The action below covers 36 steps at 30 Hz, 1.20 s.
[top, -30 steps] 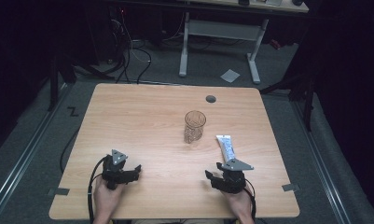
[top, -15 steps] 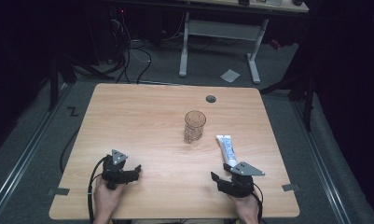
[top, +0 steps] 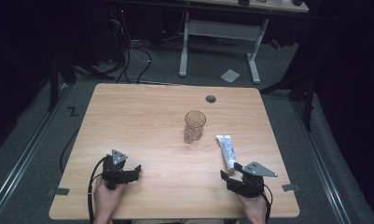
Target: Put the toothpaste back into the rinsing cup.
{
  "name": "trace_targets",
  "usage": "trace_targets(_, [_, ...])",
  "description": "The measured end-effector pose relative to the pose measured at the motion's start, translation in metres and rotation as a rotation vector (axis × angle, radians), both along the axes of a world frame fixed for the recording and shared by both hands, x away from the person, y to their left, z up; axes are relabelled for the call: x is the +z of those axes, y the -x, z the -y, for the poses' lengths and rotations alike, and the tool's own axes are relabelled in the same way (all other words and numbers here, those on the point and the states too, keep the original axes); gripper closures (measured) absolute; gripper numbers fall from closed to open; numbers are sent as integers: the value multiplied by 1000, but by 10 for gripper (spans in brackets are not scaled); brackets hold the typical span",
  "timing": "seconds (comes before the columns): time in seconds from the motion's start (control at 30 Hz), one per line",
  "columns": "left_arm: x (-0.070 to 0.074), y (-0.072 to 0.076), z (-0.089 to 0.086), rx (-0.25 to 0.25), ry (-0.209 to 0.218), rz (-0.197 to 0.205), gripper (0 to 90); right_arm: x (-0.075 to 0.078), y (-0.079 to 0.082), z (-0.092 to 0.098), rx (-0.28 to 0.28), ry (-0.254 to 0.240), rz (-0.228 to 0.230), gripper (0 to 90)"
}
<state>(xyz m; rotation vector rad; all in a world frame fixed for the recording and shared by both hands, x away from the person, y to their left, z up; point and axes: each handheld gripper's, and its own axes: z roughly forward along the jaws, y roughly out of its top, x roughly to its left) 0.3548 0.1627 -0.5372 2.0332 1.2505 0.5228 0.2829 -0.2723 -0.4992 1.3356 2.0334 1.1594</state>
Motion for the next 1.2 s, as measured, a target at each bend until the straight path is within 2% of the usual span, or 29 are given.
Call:
trace_targets(0.3, [0, 0, 0, 0, 0, 0, 153, 1, -2, 9, -26, 11, -2, 312])
trace_targets(0.4, [0, 0, 0, 0, 0, 0, 153, 2, -5, 11, -54, 17, 2, 324])
trace_targets(0.7, [0, 0, 0, 0, 0, 0, 153, 5, -14, 16, -60, 17, -18, 321])
trace_targets(0.9, [0, 0, 0, 0, 0, 0, 153, 8, -24, 17, -86, 33, -44, 376])
trace_targets(1.13, [0, 0, 0, 0, 0, 0, 153, 11, -34, 19, -107, 52, -48, 393])
trace_targets(1.2, [0, 0, 0, 0, 0, 0, 153, 12, -38, 19, -109, 51, -66, 397])
